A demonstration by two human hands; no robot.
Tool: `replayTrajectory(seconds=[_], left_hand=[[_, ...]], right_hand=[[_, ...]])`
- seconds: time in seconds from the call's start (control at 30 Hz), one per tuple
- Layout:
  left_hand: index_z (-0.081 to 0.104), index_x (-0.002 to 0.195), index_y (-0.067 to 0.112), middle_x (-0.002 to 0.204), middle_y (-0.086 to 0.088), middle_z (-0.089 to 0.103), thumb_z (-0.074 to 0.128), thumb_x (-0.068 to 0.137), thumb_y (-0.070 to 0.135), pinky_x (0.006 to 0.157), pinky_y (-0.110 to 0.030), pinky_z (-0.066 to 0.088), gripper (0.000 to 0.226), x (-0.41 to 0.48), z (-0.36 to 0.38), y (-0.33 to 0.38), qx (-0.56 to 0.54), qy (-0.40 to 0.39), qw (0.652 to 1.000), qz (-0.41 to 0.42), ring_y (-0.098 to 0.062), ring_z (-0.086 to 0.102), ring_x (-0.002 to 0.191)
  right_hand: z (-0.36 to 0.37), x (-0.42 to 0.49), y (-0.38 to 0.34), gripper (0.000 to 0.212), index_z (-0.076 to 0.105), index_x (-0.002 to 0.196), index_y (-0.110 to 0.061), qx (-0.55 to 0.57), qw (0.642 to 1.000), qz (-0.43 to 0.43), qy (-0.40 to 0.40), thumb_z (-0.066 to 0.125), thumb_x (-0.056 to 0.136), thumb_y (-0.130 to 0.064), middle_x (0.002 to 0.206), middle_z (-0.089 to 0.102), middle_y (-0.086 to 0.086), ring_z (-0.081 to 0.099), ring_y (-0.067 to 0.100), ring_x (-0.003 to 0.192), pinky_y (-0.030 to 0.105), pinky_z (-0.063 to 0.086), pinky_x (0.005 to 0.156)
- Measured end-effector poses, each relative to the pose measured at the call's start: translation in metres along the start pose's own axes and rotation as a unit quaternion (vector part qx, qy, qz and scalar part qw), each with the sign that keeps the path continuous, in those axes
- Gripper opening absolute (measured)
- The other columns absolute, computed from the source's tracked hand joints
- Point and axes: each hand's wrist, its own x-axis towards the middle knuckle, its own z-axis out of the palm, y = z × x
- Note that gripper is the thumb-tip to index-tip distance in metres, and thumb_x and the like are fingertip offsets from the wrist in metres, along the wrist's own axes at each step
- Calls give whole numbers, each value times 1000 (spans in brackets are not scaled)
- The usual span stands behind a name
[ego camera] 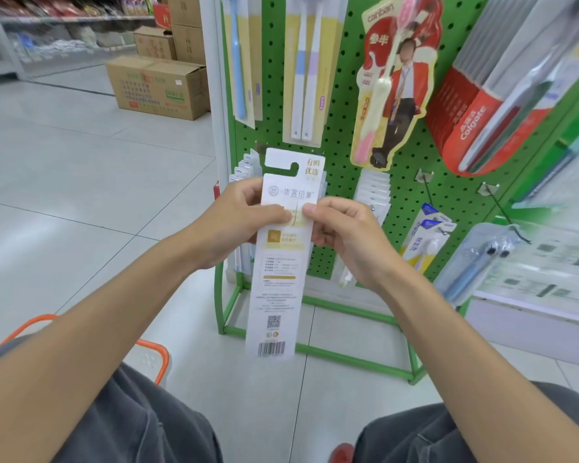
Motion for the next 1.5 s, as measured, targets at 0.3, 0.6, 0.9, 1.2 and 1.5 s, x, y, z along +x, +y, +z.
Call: replayTrajectory(seconds=[0.3,0.6,0.9,1.2,1.5], left_hand=[[79,78,27,88,5,77,69,72,11,65,-26,59,20,-15,10,14,42,-48,993,96,-14,74,78],[80,76,29,86,7,77,72,77,4,65,-27,59,27,-13,8,11,63,-49,993,89,-14,74,77],[55,131,33,123,1,69,59,84,32,79,-30,56,48,-1,-5,2,-27,-145,988,-53,-22,67,108],[64,116,37,88,8,68,71,63,64,83,-21,48,60,2,3,-26,170,-101,979,-49,-4,64,83],[59,118,48,105,34,62,75,85,32,82,-11,44,40,9,-11,-33,251,-22,968,-7,8,60,98]], right_hand=[[-25,-17,-16,27,74,74,-2,32,992,29,-115,74,68,-29,70,63,12,56,14,61,23,44,63],[-23,-17,-14,30,73,77,1,21,992,37,-115,74,69,-28,71,62,14,56,14,62,24,44,63],[-15,-16,-11,12,62,98,-8,74,995,41,-57,59,88,-13,84,73,4,66,14,58,21,52,58],[-14,-10,-8,47,60,104,-4,299,946,123,-28,46,88,-46,112,62,20,56,38,108,45,39,108],[-25,-3,-8,11,57,98,-4,216,949,140,184,49,99,-12,89,67,12,65,26,88,35,58,75]])
